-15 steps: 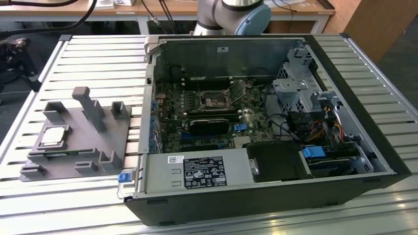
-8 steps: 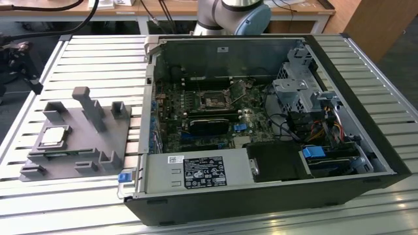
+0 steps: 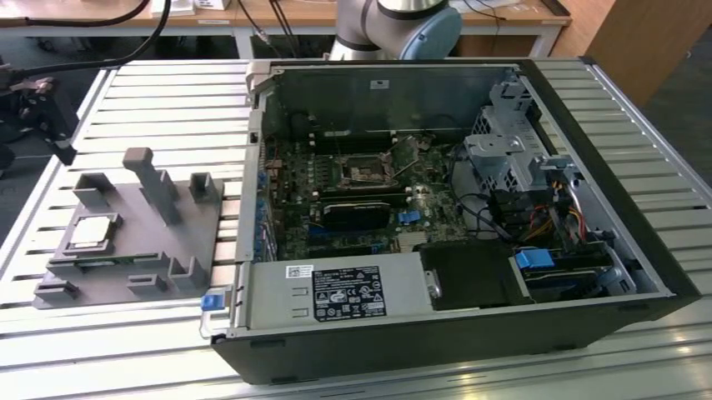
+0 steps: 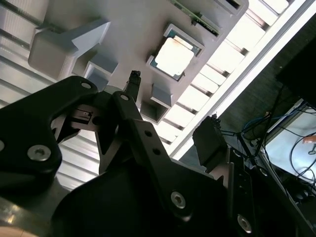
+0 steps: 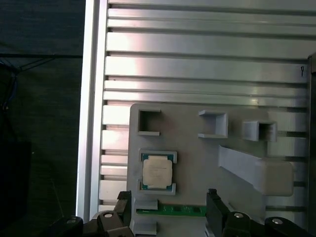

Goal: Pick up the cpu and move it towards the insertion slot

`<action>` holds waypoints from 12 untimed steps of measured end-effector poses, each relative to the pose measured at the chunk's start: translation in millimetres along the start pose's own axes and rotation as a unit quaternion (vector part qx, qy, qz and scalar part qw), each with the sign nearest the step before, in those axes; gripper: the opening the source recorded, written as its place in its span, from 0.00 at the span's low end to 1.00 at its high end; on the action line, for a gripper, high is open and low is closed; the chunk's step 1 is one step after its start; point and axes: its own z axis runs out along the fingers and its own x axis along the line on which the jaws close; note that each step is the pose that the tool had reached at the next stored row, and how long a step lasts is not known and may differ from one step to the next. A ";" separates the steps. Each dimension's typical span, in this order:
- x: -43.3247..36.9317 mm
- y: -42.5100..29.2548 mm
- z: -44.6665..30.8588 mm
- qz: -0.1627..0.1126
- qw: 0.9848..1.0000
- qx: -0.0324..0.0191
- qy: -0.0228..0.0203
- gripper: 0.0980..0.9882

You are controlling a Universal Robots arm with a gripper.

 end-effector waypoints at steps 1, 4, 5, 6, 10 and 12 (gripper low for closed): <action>0.0 0.0 0.4 0.000 1.000 0.000 0.000 0.68; 0.1 -0.1 1.5 0.000 1.000 0.000 0.000 0.68; 0.1 -0.1 1.9 0.000 1.000 0.000 0.000 0.68; 0.0 -0.1 2.4 0.000 1.000 0.000 0.000 0.68; 0.1 -0.3 5.4 0.000 1.000 0.000 0.000 0.68; 0.1 -0.7 8.0 0.000 1.000 0.000 0.000 0.68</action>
